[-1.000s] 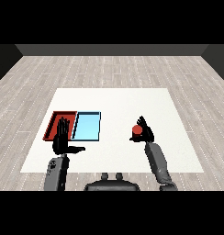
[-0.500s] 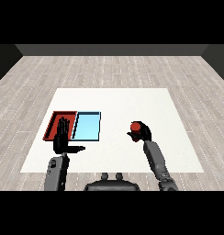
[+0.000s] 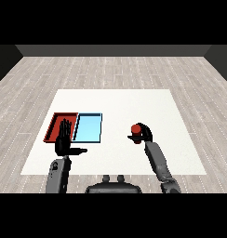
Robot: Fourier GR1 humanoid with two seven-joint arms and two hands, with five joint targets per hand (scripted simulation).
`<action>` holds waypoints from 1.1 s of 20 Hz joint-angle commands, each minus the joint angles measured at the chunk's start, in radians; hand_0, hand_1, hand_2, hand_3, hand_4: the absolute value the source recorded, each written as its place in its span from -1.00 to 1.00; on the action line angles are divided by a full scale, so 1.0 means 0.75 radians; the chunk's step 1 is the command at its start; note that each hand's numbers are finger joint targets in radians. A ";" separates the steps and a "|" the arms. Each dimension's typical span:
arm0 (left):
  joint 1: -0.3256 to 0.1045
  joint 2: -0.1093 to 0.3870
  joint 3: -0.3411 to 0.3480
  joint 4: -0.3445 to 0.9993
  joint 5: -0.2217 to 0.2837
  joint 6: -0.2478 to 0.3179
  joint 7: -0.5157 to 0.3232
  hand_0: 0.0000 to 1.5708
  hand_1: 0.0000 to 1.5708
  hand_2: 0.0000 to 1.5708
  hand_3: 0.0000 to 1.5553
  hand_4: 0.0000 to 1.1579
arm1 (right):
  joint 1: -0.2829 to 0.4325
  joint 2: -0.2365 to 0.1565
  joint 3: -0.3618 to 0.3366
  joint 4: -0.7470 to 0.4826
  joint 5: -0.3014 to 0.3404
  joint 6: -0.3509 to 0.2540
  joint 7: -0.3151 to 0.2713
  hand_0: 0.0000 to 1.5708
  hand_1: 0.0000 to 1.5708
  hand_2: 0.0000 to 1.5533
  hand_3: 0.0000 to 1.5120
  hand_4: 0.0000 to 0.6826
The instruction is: Pick the red can and put it in the red box
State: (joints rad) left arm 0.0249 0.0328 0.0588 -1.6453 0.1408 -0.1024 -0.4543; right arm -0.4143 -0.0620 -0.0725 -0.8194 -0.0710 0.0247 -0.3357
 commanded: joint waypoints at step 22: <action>-0.043 -0.010 -0.084 -0.005 -0.077 0.022 0.000 -1.00 -1.00 -1.00 -1.00 -1.00 | 0.298 -0.010 0.055 -0.886 -0.070 -0.025 0.159 0.96 0.96 0.89 0.85 0.83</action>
State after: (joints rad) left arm -0.0007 0.0372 0.0275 -1.6351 0.1088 -0.0919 -0.4516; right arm -0.2707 -0.0855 -0.0559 -1.2883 -0.1045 0.0113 -0.2480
